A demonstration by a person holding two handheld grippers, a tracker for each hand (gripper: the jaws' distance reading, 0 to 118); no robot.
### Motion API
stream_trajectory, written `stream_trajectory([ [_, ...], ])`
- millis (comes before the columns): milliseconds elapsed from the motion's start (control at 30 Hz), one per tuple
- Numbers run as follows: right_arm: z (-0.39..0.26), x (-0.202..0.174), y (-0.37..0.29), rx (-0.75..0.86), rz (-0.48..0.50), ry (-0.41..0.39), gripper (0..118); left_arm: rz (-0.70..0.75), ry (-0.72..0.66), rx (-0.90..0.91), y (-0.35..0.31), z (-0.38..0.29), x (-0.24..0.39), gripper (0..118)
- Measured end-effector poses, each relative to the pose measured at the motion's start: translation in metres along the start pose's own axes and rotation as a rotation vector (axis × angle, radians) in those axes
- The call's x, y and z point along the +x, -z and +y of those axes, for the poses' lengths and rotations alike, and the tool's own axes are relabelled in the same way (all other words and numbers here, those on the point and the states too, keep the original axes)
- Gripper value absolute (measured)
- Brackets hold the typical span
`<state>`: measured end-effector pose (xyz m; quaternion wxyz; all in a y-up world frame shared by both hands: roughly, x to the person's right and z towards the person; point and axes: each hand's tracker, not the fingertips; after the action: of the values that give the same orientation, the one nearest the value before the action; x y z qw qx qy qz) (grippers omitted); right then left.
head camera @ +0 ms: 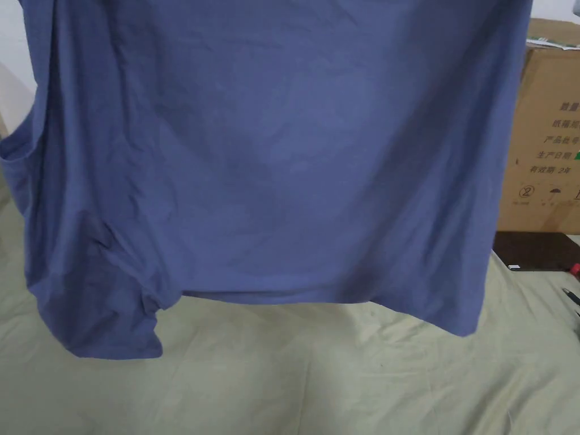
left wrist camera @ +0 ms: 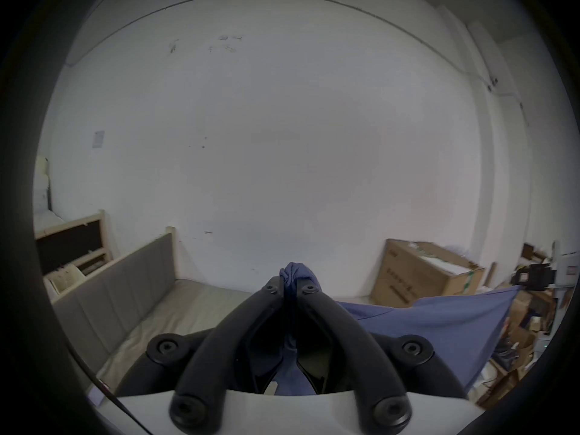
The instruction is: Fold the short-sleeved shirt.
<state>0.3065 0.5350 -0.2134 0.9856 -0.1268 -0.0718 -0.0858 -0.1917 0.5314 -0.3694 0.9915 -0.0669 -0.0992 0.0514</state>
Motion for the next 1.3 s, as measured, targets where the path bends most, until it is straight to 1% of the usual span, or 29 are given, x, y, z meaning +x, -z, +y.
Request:
stream_trajectory([
  [67, 0.001, 0.003, 0.004, -0.012, 0.001, -0.009, 8, 0.048, 0.024, -0.003, 0.023, -0.004, 0.005, 2],
  [133, 0.0, -0.026, 0.068, -0.03, -0.012, -0.014, 8, 0.085, 0.033, -0.012, 0.051, -0.006, 0.007, 2],
  [200, 0.002, -0.033, 0.097, -0.031, -0.021, -0.01, 8, 0.114, 0.024, -0.003, 0.08, -0.009, 0.01, 2],
  [333, -0.001, -0.053, 0.129, -0.007, -0.033, -0.025, 8, 0.177, 0.045, 0.032, 0.131, -0.016, 0.016, 2],
  [367, 0.004, -0.048, 0.147, -0.003, -0.038, -0.024, 9, 0.188, 0.047, 0.042, 0.144, -0.016, 0.017, 2],
  [433, 0.007, -0.051, 0.172, 0.006, -0.056, -0.028, 8, 0.194, 0.03, 0.085, 0.163, -0.015, 0.019, 2],
  [600, 0.018, -0.057, 0.227, 0.096, -0.095, -0.009, 8, 0.208, 0.004, 0.172, 0.204, -0.003, 0.022, 2],
  [633, 0.02, -0.056, 0.234, 0.114, -0.097, -0.013, 8, 0.217, -0.004, 0.193, 0.209, -0.003, 0.023, 2],
  [700, 0.023, -0.058, 0.253, 0.146, -0.131, -0.073, 8, 0.212, -0.053, 0.247, 0.218, -0.005, 0.02, 2],
  [733, 0.024, -0.06, 0.262, 0.163, -0.137, -0.084, 8, 0.219, -0.058, 0.26, 0.223, -0.007, 0.019, 2],
  [833, 0.018, -0.064, 0.28, 0.182, -0.143, -0.08, 8, 0.257, -0.068, 0.317, 0.238, -0.021, 0.018, 2],
  [900, 0.009, -0.066, 0.294, 0.202, -0.134, -0.082, 8, 0.26, -0.06, 0.302, 0.251, -0.035, 0.018, 2],
  [1000, -0.009, -0.066, 0.314, 0.175, -0.146, -0.108, 8, 0.275, -0.047, 0.26, 0.267, -0.061, 0.014, 2],
  [1100, -0.04, -0.062, 0.333, 0.1, -0.133, -0.104, 8, 0.265, -0.056, 0.156, 0.284, -0.103, 0.003, 2],
  [1167, -0.065, -0.057, 0.34, 0.047, -0.126, -0.093, 8, 0.233, -0.075, 0.092, 0.29, -0.133, -0.005, 2],
  [1233, -0.092, -0.047, 0.347, -0.011, -0.123, -0.094, 8, 0.179, -0.072, -0.005, 0.293, -0.163, -0.012, 2],
  [1300, -0.124, -0.034, 0.353, -0.081, -0.127, -0.083, 8, 0.164, -0.054, -0.077, 0.291, -0.198, -0.016, 2],
])
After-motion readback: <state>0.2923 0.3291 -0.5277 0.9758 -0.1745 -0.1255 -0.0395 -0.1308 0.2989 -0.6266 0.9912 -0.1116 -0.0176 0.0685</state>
